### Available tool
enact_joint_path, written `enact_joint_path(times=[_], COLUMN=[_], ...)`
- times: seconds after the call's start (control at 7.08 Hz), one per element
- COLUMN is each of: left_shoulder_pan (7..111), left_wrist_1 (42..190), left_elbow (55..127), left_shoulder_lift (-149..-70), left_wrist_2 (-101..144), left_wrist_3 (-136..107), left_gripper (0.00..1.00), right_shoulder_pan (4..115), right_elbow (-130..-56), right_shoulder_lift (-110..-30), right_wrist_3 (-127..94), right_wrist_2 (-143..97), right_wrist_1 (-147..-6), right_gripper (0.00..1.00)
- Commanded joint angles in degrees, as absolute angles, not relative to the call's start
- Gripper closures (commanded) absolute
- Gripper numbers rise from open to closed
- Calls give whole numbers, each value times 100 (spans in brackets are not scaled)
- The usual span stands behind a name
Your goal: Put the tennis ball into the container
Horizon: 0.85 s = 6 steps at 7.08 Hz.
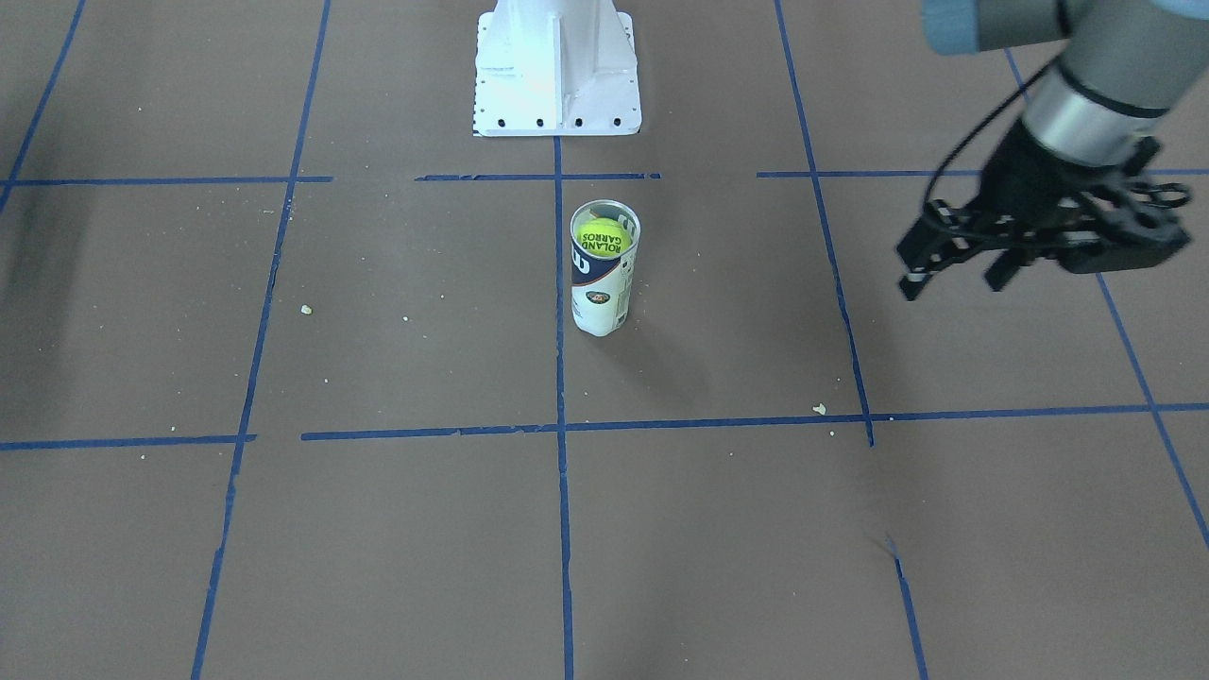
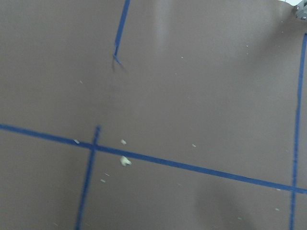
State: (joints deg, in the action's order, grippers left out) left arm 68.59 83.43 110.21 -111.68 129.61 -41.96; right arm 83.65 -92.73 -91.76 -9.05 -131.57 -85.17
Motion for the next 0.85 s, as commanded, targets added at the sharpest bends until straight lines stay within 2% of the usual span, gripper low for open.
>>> enact_joint_path(times=[0.0, 0.14, 0.42, 0.71], left_shoulder_pan=[8309, 8993, 9613, 9615], left_wrist_1=[8411, 8411, 8742, 8806], left_elbow=[10358, 9649, 8644, 8709], left_shoulder_lift=[-10042, -9846, -9546, -9125], left_wrist_2=[13439, 13404, 13421, 13665], left_wrist_3=[-694, 950, 2343, 1606], left_gripper=[1, 1, 1, 0], right_shoulder_pan=[8367, 8367, 8367, 8367], right_elbow=[-9272, -9272, -9272, -9272], right_shoulder_lift=[-9176, -9176, -9176, -9176], right_wrist_3=[-905, -905, -905, -905], right_wrist_2=[-13157, -13157, -13157, -13157], right_wrist_1=[-8517, -8517, -8517, -8517], right_gripper=[0, 0, 0, 0])
